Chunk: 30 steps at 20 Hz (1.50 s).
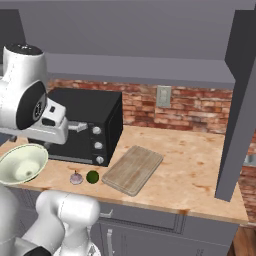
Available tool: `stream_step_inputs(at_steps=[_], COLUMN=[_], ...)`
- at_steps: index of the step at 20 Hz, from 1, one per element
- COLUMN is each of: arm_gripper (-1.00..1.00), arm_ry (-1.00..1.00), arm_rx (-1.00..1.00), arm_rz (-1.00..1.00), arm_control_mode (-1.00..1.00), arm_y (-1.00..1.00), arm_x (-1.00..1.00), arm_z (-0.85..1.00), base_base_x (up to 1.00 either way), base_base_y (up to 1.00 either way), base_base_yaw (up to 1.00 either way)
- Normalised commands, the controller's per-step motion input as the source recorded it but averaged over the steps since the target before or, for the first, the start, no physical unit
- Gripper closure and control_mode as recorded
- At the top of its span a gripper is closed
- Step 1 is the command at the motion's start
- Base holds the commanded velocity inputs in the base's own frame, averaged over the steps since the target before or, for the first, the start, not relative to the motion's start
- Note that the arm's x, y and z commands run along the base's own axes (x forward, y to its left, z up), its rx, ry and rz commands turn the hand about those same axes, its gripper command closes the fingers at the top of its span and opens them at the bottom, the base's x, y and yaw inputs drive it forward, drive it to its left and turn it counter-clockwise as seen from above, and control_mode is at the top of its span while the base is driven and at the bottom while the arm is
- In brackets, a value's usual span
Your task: Open the cabinet. Place the bowl and condiment on the counter. Then place the lime and garlic on the cutting board.
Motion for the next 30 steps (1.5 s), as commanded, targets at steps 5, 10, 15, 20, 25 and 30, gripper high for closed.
stream_step_inputs(at_steps=[5,10,15,20,25,30], arm_gripper=[-1.0,-1.0,-1.0,-1.0,-1.0,-1.0], arm_ry=[0.04,0.13,0.17,0.09,0.07,0.07], arm_rx=[0.0,0.0,0.0,0.0,0.0,0.0], arm_rz=[0.2,0.09,-0.04,-0.34,-0.4,-0.25], arm_control_mode=[-1.0,-1.0,-1.0,-1.0,-1.0,-1.0], arm_y=[0.19,0.06,0.01,0.0,0.0,0.0], arm_x=[0.22,0.13,-0.02,-0.22,-0.25,-0.02], arm_z=[-0.17,-0.15,-0.37,-0.29,-0.16,-0.03], base_base_x=[0.0,0.0,0.0,0.0,0.0,0.0], base_base_y=[0.0,0.0,0.0,0.0,0.0,0.0], base_base_yaw=[0.0,0.0,0.0,0.0,0.0,0.0])
